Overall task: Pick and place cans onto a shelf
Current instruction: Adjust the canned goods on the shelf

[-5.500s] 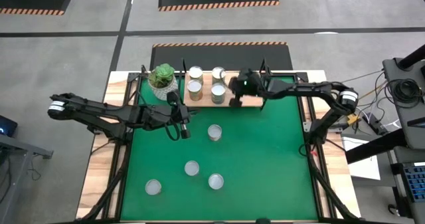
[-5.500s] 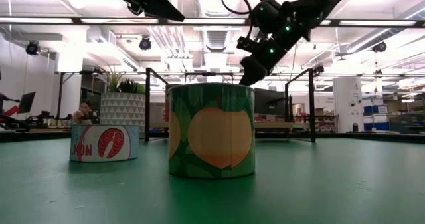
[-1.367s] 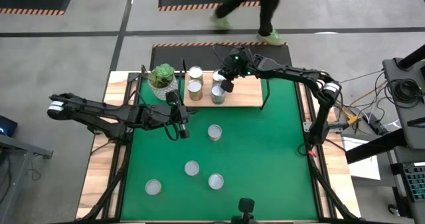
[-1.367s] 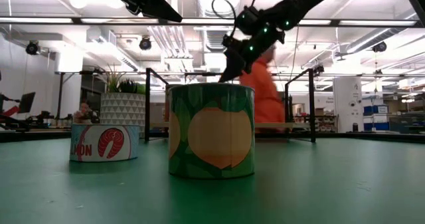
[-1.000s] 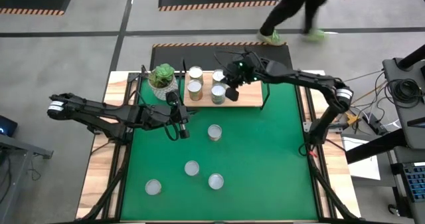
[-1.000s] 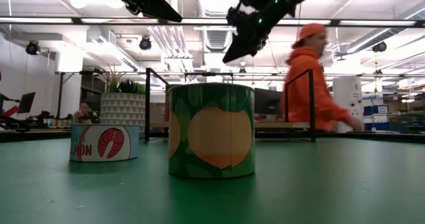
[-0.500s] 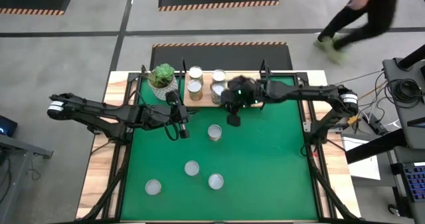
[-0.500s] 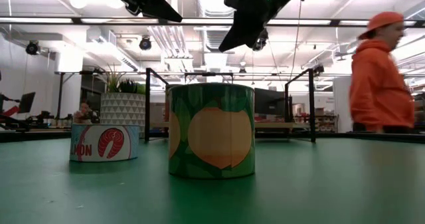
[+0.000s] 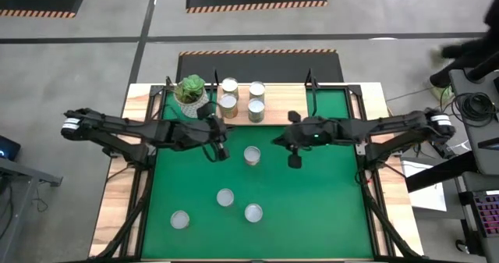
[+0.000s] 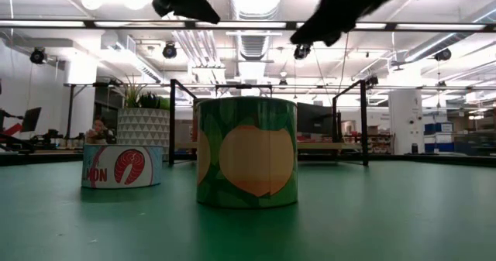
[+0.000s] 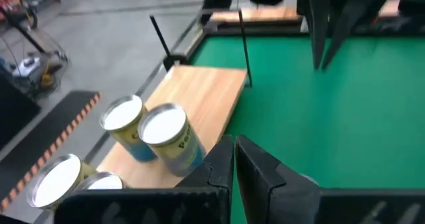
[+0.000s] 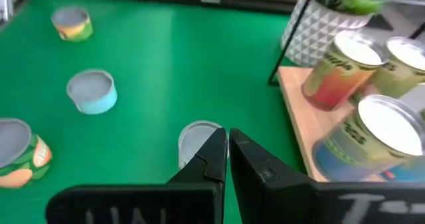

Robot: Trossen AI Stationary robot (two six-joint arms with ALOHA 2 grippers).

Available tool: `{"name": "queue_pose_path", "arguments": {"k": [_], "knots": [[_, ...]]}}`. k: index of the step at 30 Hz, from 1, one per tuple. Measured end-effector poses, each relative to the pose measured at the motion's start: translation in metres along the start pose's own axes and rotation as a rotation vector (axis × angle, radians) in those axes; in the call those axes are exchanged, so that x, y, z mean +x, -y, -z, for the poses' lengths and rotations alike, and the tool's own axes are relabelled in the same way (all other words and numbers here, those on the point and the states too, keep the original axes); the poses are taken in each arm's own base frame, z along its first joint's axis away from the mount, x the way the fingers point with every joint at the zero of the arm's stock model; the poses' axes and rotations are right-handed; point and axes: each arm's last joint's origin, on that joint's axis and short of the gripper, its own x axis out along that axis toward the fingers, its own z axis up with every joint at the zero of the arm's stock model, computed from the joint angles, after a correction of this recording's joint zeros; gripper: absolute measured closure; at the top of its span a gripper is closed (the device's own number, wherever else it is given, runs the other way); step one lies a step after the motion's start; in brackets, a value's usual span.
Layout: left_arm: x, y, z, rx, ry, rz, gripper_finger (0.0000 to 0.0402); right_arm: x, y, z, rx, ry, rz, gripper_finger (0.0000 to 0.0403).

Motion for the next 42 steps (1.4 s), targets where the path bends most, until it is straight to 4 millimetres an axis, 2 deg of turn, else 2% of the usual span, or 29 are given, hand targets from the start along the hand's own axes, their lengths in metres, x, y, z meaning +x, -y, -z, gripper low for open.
{"name": "queue_pose_path", "arguments": {"k": [3,7,12,17,21,31,36,42], "knots": [[0.010,0.001,-0.009,0.026,-0.061,-0.014,0.0402,-0.013,0.000,0.010,0.004,0.044,0.006,0.0394],[0.023,-0.010,-0.025,0.056,-0.212,-0.068,0.0402,-0.027,0.000,0.016,0.013,0.078,0.005,0.0394],[0.046,-0.039,-0.048,0.074,-0.375,-0.145,0.0402,-0.037,0.000,0.020,-0.006,0.099,0.008,0.0394],[0.075,-0.069,-0.058,0.087,-0.500,-0.160,0.0402,-0.041,0.000,0.023,-0.032,0.100,0.009,0.0394],[0.096,-0.091,-0.054,0.087,-0.554,-0.196,0.0402,-0.042,0.000,0.023,-0.035,0.099,0.009,0.0394],[0.130,-0.139,-0.024,0.057,-0.684,-0.278,0.0402,-0.042,0.000,0.025,-0.038,0.083,0.007,0.0394],[0.142,-0.150,-0.013,0.035,-0.723,-0.251,0.0402,-0.042,0.000,0.025,-0.038,0.084,0.007,0.0394],[0.152,-0.154,-0.004,0.036,-0.755,-0.244,0.0402,-0.042,0.000,0.024,-0.038,0.084,0.007,0.0394]]}}
